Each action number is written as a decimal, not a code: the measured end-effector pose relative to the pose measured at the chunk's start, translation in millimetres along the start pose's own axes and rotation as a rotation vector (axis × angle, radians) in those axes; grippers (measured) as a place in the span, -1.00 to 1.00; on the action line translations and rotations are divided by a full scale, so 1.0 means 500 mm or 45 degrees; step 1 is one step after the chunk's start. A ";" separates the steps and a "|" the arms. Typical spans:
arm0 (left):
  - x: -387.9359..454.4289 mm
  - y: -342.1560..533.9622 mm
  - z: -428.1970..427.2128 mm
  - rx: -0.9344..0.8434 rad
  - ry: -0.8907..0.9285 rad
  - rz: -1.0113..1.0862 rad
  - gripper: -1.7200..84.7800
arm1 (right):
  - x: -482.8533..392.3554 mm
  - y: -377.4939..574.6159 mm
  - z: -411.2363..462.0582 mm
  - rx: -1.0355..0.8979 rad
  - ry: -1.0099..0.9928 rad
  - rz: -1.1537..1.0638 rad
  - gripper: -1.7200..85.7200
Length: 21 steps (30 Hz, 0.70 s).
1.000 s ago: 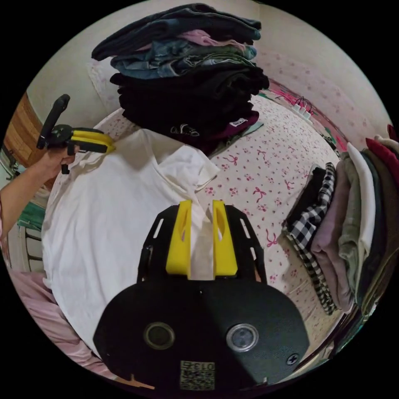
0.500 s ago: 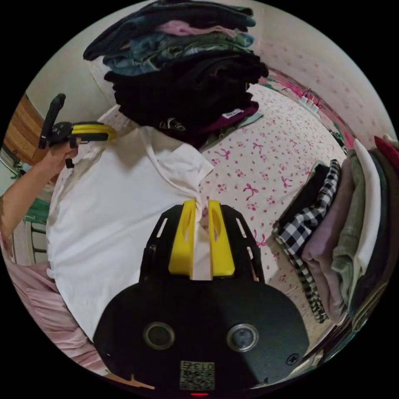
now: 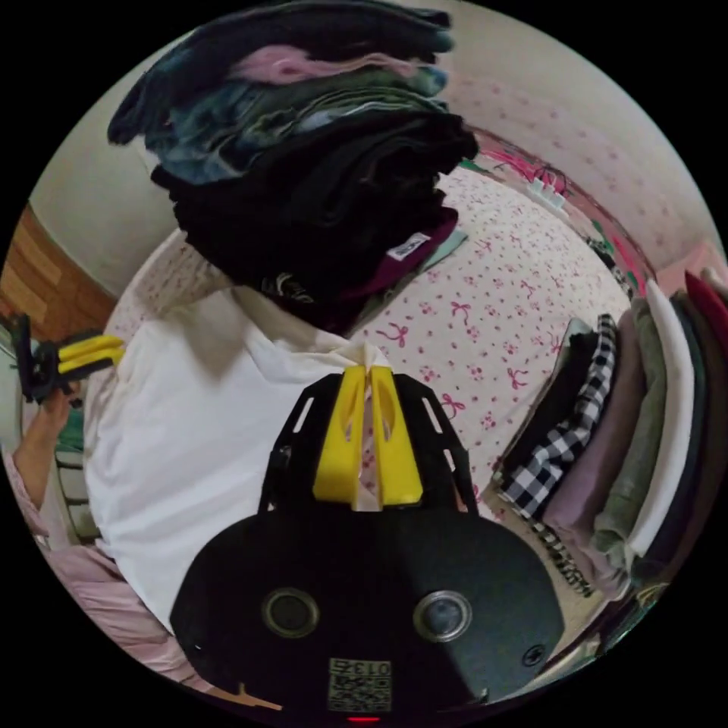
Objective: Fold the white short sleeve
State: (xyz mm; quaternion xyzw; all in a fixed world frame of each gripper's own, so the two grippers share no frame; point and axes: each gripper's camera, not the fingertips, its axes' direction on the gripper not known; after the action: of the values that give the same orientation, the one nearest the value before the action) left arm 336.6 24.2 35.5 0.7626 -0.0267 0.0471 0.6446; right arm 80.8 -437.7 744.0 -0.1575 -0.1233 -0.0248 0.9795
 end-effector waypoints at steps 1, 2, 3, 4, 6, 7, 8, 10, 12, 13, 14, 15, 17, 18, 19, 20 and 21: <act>-0.019 0.020 -0.004 0.000 0.011 -0.051 -0.86 | 0.018 0.002 -0.007 0.015 -0.049 0.036 -0.87; -0.038 0.041 -0.011 0.002 0.038 -0.101 -0.86 | 0.051 0.011 -0.022 0.052 -0.075 0.112 -0.84; -0.047 0.051 -0.014 0.002 0.054 -0.119 -0.85 | 0.078 0.024 -0.042 0.110 -0.093 0.171 -0.81; -0.060 0.071 -0.020 -0.004 0.083 -0.143 -0.84 | 0.102 0.036 -0.059 0.155 -0.161 0.214 -0.78; -0.071 0.098 -0.027 -0.030 0.117 -0.165 -0.82 | 0.123 0.053 -0.086 0.180 -0.225 0.259 -0.77; -0.075 0.116 -0.032 -0.047 0.119 -0.168 -0.82 | 0.123 0.068 -0.107 0.216 -0.220 0.250 -0.77; -0.076 0.134 -0.036 -0.068 0.105 -0.175 -0.81 | 0.122 0.075 -0.117 0.231 -0.210 0.249 -0.78; -0.078 0.161 -0.043 -0.096 0.104 -0.183 -0.80 | 0.126 0.106 -0.151 0.269 -0.156 0.292 -0.80; -0.079 0.186 -0.048 -0.114 0.108 -0.206 -0.79 | 0.135 0.126 -0.170 0.275 -0.169 0.333 -0.82; -0.079 0.201 -0.046 -0.130 0.133 -0.218 -0.78 | 0.136 0.132 -0.177 0.279 -0.178 0.333 -0.83; -0.077 0.211 -0.040 -0.152 0.152 -0.226 -0.78 | 0.129 0.143 -0.192 0.288 -0.176 0.325 -0.85; -0.076 0.215 -0.036 -0.166 0.158 -0.229 -0.78 | 0.114 0.152 -0.207 0.284 -0.176 0.300 -0.87; -0.067 0.222 -0.021 -0.180 0.172 -0.233 -0.84 | 0.082 0.170 -0.225 0.271 -0.210 0.254 -0.88; -0.064 0.224 -0.020 -0.168 0.163 -0.223 -0.87 | 0.059 0.188 -0.234 0.263 -0.225 0.238 -0.90; -0.057 0.228 -0.022 -0.128 0.137 -0.186 -0.90 | 0.047 0.199 -0.238 0.259 -0.223 0.237 -0.90; -0.054 0.230 -0.024 -0.122 0.118 -0.179 -0.93 | 0.027 0.222 -0.245 0.247 -0.210 0.247 -0.91; -0.054 0.232 -0.027 -0.120 0.109 -0.178 -0.93 | 0.009 0.248 -0.252 0.235 -0.195 0.270 -0.91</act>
State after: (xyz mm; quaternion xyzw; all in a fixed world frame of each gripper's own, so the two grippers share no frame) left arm 297.3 17.5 148.7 0.7287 0.0520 0.0334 0.6821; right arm 125.4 -359.5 591.4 -0.0803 -0.1819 0.1021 0.9747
